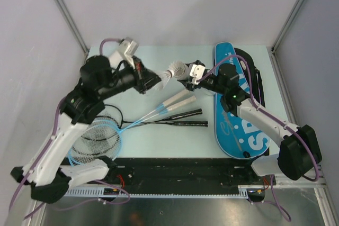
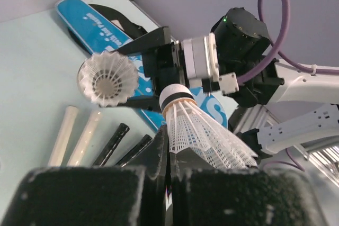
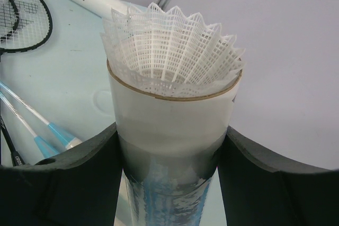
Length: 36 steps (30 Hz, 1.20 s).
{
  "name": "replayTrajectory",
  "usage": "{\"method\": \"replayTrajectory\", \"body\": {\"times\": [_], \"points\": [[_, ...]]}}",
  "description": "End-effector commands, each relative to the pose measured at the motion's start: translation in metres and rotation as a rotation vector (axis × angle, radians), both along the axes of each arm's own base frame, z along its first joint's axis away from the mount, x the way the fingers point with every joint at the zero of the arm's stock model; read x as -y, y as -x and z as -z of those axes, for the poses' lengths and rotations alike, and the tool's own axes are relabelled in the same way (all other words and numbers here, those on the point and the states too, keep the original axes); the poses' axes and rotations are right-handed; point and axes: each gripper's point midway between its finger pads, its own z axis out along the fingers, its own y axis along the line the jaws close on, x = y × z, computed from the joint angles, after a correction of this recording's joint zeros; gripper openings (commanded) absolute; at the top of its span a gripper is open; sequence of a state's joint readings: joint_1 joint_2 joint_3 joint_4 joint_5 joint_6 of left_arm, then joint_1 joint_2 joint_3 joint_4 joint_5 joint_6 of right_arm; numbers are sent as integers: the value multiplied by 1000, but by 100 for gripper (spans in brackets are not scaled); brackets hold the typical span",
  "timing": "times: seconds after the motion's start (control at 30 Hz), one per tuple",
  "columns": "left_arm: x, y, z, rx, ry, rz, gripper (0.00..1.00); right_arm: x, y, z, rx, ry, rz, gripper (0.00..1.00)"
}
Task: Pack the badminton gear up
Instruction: Pick up the shuttlecock at the center of the board, then place the shuttlecock at the shuttle tube.
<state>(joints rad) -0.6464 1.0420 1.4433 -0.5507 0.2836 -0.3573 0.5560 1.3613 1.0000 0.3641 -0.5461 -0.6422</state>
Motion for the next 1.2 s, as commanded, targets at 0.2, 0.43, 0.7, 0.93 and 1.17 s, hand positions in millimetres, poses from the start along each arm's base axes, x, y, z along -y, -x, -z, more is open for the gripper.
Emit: {"method": "replayTrajectory", "body": {"times": [0.2,0.43,0.7,0.93,1.17], "points": [[28,-37,26,-176,-52,137,0,-5,8,-16,13,-17,-30,33],[20,-56,43,-214,-124,52,0,-4,9,-19,35,-11,-30,33],[21,-70,49,-228,-147,22,0,-6,10,-18,45,-2,-27,33],[14,-95,73,-268,-220,-90,0,-10,12,-17,55,10,-23,33],[31,-99,69,-258,-227,-119,33,-13,12,-17,57,5,-26,33]]}}
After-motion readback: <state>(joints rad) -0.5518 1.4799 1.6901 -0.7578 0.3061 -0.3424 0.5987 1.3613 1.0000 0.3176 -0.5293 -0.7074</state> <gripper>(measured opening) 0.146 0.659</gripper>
